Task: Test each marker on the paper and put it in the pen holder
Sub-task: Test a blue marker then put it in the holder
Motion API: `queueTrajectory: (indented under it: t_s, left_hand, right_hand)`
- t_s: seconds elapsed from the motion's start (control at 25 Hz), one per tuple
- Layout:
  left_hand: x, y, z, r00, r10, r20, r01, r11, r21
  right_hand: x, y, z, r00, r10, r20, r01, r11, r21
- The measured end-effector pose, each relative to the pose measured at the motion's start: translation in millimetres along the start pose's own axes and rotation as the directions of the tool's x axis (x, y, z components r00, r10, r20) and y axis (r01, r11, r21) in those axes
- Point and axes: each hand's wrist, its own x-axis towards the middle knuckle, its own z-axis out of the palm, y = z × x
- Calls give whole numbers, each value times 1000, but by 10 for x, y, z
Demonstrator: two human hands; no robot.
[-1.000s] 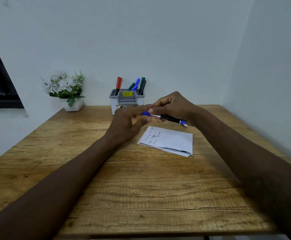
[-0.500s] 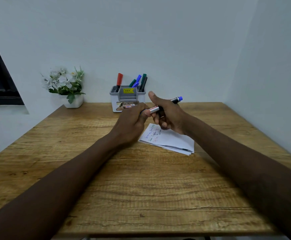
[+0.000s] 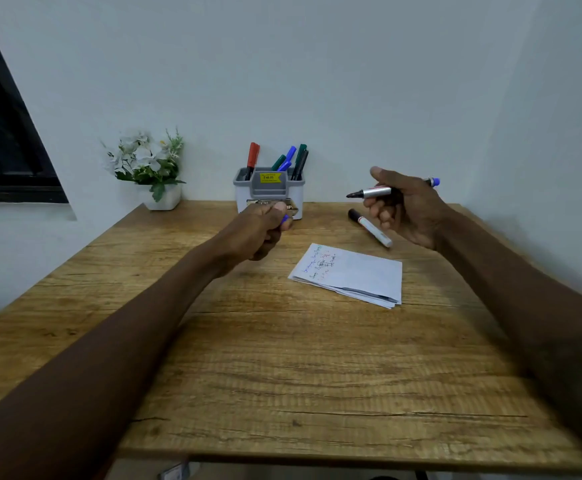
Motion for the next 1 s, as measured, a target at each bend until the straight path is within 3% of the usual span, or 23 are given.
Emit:
queueTrajectory:
  t_s: [0.08,0.28,0.36,0.48,0.72,1.0]
  left_hand:
    - [29,-19,95,996,44,-76,-35,993,109]
    - [18,-57,248,983,152,-99,-109,931,349]
    - [17,-60,258,990,140,-21,-121,909,399]
    - [87,-148,289,988,137,71,-154,842,518]
    - [205,-245,242,987,132,95,-163,796,583]
    - [158,-174,267,990,130,60,-141,819,556]
  right_hand:
    - [-18,95,-72,999,39,18,-38,998,-54]
    - [-32,310,27,993,84,79,-74,989,-124]
    - [-55,344,71,996,56,75,-43,985,-165]
    - [-56,404,183,995,-99,0,92,922,-377]
    - [-45,474,246,991,-133,-15,101,811,-577]
    - [-9,504,230,982,-185,-43,116,768,-630]
